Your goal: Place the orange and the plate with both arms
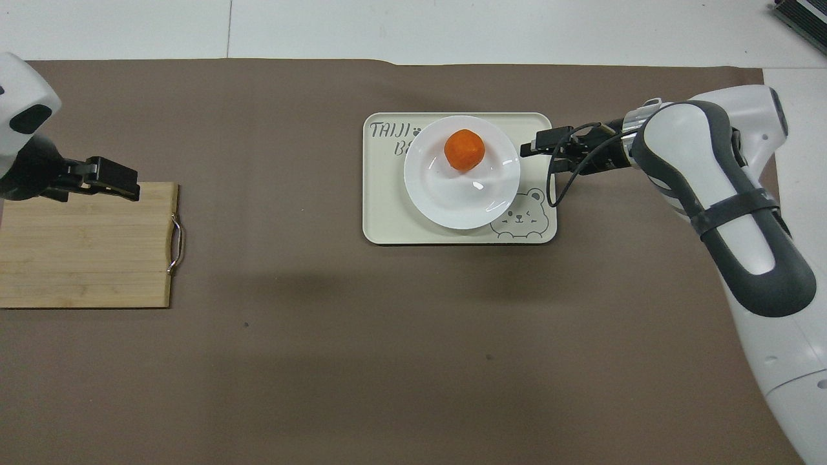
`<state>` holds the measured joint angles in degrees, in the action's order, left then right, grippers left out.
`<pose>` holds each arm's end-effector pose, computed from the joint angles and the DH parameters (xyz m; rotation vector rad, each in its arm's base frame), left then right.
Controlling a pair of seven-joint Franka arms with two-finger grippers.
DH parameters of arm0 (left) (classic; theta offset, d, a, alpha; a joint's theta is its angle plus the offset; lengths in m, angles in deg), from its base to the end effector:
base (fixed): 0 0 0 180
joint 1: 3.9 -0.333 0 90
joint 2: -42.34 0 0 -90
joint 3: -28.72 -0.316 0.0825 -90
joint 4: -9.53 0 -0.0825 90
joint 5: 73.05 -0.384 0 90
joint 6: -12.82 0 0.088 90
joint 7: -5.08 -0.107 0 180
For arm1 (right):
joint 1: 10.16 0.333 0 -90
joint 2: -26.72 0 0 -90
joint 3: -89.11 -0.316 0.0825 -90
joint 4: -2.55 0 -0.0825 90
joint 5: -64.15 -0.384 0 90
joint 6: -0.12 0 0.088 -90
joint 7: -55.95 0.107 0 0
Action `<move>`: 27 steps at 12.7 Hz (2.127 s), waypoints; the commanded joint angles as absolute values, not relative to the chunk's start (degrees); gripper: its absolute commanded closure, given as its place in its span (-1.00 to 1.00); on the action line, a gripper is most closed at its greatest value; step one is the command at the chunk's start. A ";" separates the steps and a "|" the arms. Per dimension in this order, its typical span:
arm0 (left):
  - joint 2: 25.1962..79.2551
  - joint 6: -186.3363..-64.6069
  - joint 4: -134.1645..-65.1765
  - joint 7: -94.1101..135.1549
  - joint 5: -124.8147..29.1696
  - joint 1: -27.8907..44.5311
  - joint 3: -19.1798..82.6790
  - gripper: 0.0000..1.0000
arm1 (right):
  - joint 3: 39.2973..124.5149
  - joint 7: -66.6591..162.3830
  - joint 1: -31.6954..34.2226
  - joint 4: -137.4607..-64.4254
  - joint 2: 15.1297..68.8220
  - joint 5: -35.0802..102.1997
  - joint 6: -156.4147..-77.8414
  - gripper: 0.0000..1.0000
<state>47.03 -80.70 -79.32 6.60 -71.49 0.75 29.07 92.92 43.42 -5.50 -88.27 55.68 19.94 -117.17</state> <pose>0.5819 -0.0535 0.5928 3.1126 -0.0919 -0.0030 0.6893 0.0548 0.3526 -2.4925 0.1744 -0.0371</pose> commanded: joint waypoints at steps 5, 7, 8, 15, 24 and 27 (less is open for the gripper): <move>46.21 -79.99 -79.59 6.31 -72.26 0.41 29.34 -1.00 | 93.06 56.91 -5.94 -88.95 44.14 51.48 -110.91 -1.00; 46.21 -79.99 -79.59 6.31 -72.26 0.41 29.34 -1.00 | 94.46 56.83 -6.03 -88.86 41.68 54.37 -107.21 -1.00; 46.30 -79.99 -79.59 6.31 -72.26 0.41 29.34 -1.00 | 94.73 56.91 -6.12 -88.86 39.84 55.70 -105.37 -1.00; 46.30 -79.99 -79.59 6.31 -72.26 0.41 29.34 -1.00 | 96.40 56.74 -6.03 -87.99 28.85 60.90 -91.67 -1.00; 46.30 -79.99 -79.59 6.31 -72.26 0.41 29.34 -1.00 | 95.87 58.06 -5.85 -93.52 21.10 63.18 -91.73 -1.00; 46.21 -79.99 -79.59 6.31 -72.26 0.41 29.34 -1.00 | 95.79 58.14 -5.15 -88.37 23.89 65.02 -88.50 -1.00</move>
